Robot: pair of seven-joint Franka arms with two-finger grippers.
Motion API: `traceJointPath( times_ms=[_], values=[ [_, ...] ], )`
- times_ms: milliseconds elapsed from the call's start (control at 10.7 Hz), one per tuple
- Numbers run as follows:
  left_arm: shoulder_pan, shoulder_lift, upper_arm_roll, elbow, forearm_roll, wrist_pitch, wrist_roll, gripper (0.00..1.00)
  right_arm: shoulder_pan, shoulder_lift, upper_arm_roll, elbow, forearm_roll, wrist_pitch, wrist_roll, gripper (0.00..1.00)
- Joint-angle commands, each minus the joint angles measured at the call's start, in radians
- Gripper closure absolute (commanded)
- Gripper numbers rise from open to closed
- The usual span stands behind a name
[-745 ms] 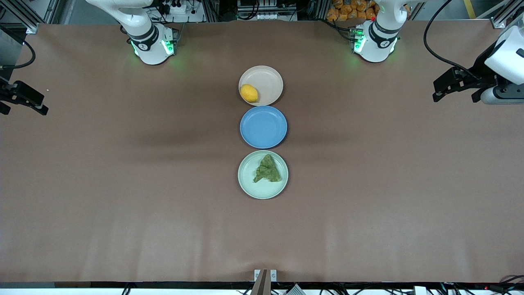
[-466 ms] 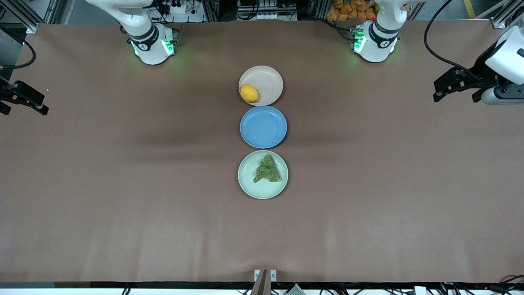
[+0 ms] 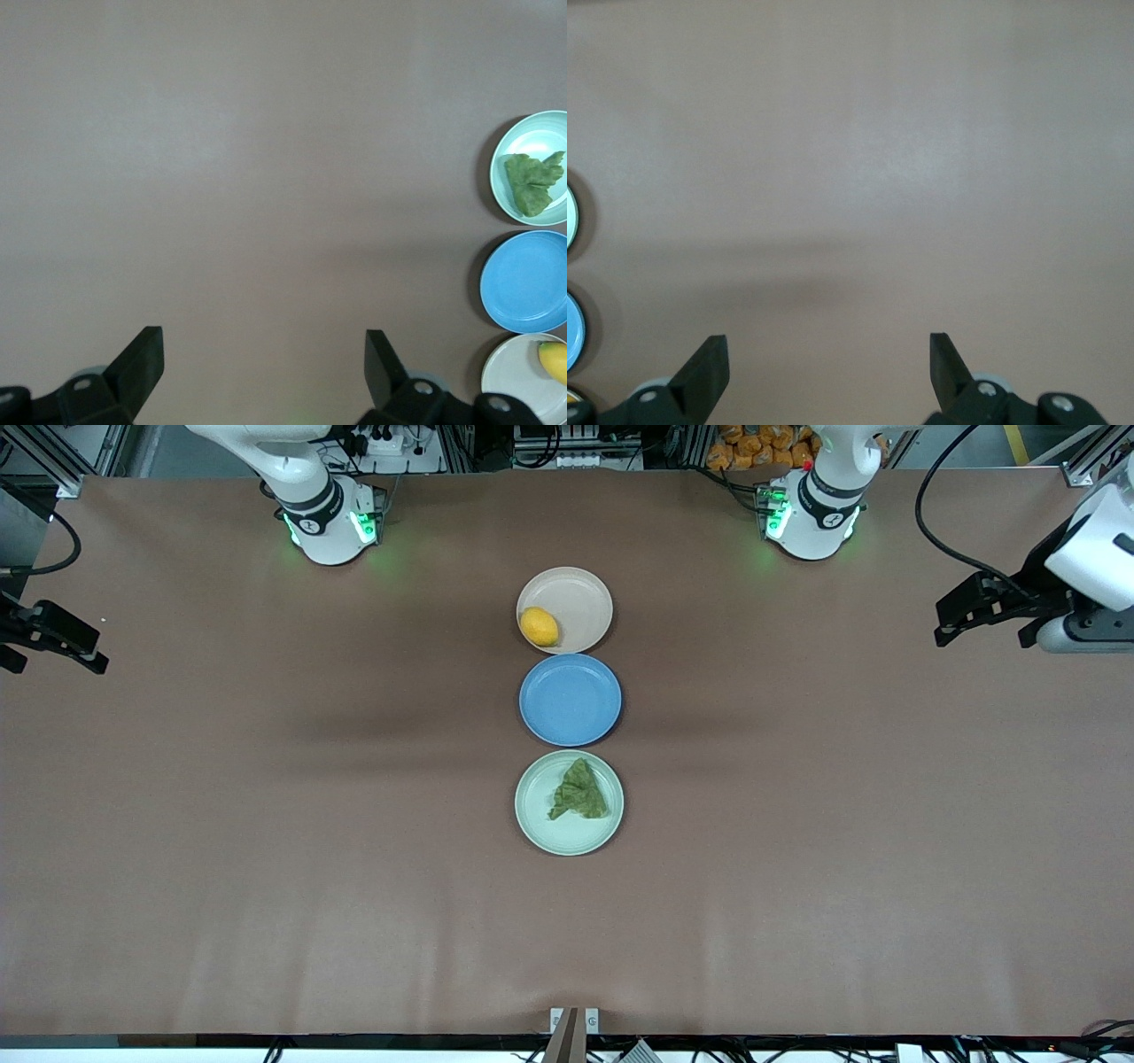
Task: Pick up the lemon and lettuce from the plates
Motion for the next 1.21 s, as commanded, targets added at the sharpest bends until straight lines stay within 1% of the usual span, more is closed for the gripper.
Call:
traceJointPath(
  times_ms=[0, 93, 373, 466, 652, 839, 1025, 1118],
  values=[
    [-0.012, 0.047, -0.017, -0.031, -0.064, 0.075, -0.027, 0.00, -0.003, -0.002, 0.001, -0.082, 0.084, 0.007, -0.017, 0.00],
    [-0.026, 0.068, -0.037, -0.047, -0.064, 0.112, -0.056, 0.00, -0.010, -0.002, -0.001, -0.111, 0.135, 0.010, -0.020, 0.00],
    [-0.067, 0.154, -0.081, -0.058, -0.058, 0.209, -0.143, 0.00, 0.002, -0.001, 0.002, -0.197, 0.138, 0.063, -0.023, 0.00],
    [-0.092, 0.183, -0.084, -0.058, -0.057, 0.246, -0.198, 0.00, 0.006, -0.002, 0.005, -0.229, 0.138, 0.089, -0.023, 0.00],
    [-0.170, 0.255, -0.084, -0.059, -0.044, 0.333, -0.313, 0.00, 0.042, -0.002, 0.007, -0.275, 0.135, 0.120, -0.023, 0.00],
    [-0.266, 0.353, -0.084, -0.056, 0.017, 0.477, -0.483, 0.00, 0.088, -0.002, 0.007, -0.340, 0.135, 0.169, -0.020, 0.00],
    [-0.354, 0.455, -0.084, -0.047, 0.100, 0.592, -0.642, 0.00, 0.118, 0.019, 0.005, -0.344, 0.135, 0.182, -0.010, 0.00],
    [-0.383, 0.502, -0.084, -0.044, 0.115, 0.625, -0.677, 0.00, 0.117, 0.022, 0.005, -0.344, 0.134, 0.180, -0.010, 0.00]
  ],
)
